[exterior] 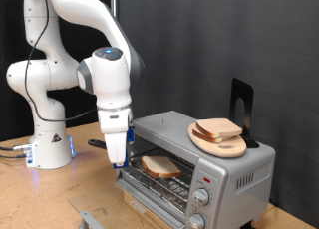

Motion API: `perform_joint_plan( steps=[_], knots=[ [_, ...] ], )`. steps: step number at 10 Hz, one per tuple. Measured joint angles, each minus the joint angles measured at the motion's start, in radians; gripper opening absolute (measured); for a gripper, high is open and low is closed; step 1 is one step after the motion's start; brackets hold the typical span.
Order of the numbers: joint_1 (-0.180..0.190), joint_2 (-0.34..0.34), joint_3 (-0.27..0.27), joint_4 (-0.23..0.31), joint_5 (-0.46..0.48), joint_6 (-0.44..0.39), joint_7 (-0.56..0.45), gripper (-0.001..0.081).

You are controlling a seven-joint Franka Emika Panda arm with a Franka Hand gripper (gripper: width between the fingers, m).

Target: Make a piece of toast with the oven

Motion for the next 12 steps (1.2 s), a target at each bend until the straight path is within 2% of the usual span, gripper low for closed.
perform_joint_plan(
  steps=[6, 12],
  knots=[
    [-0.007, -0.058, -0.026, -0.051, 0.046, -0.002, -0.068, 0.0384],
    [-0.007, -0.059, 0.003, -0.036, 0.041, 0.011, 0.000, 0.0384]
  ],
)
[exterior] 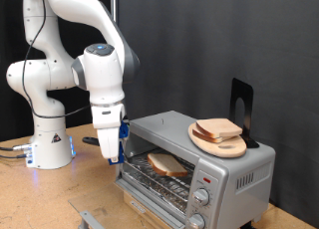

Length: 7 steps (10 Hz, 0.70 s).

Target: Make a piece of toast with the oven

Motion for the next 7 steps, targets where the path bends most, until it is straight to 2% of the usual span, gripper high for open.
perform_joint_plan(
  steps=[4, 7],
  knots=[
    [-0.002, -0.002, -0.006, -0.003, 0.000, -0.006, -0.035, 0.0384],
    [-0.015, -0.045, -0.057, -0.056, 0.010, -0.019, -0.140, 0.0384]
  ],
)
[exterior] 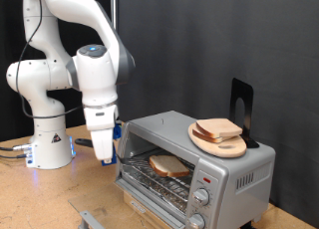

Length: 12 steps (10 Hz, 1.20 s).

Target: Make a piece of toast with the oven

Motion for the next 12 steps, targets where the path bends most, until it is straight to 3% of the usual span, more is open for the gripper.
perform_joint_plan(
  steps=[3, 6, 9, 12],
  knots=[
    [-0.014, -0.074, -0.069, -0.042, 0.032, -0.036, -0.083, 0.0384],
    [-0.029, -0.114, -0.088, -0.058, 0.032, -0.061, -0.087, 0.0384],
    [-0.015, -0.137, -0.131, -0.048, 0.170, -0.087, -0.213, 0.0384],
    [-0.015, -0.230, -0.195, -0.015, 0.249, -0.212, -0.295, 0.0384]
  ],
)
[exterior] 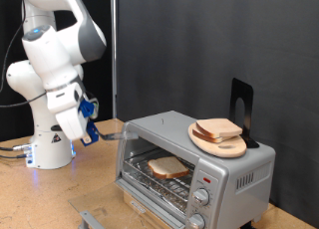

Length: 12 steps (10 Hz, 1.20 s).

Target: Make a piece of toast with the oven

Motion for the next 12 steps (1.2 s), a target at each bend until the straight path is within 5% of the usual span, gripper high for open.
perform_joint_plan(
  steps=[3, 7, 9, 12],
  knots=[
    [-0.001, -0.079, -0.001, 0.015, 0.003, -0.061, 0.016, 0.0384],
    [0.007, -0.089, 0.001, 0.013, 0.078, -0.066, 0.018, 0.0384],
    [0.049, -0.096, 0.009, 0.019, 0.200, -0.046, 0.022, 0.0384],
    [0.104, -0.098, 0.093, 0.034, 0.283, 0.002, 0.119, 0.0384]
  ],
)
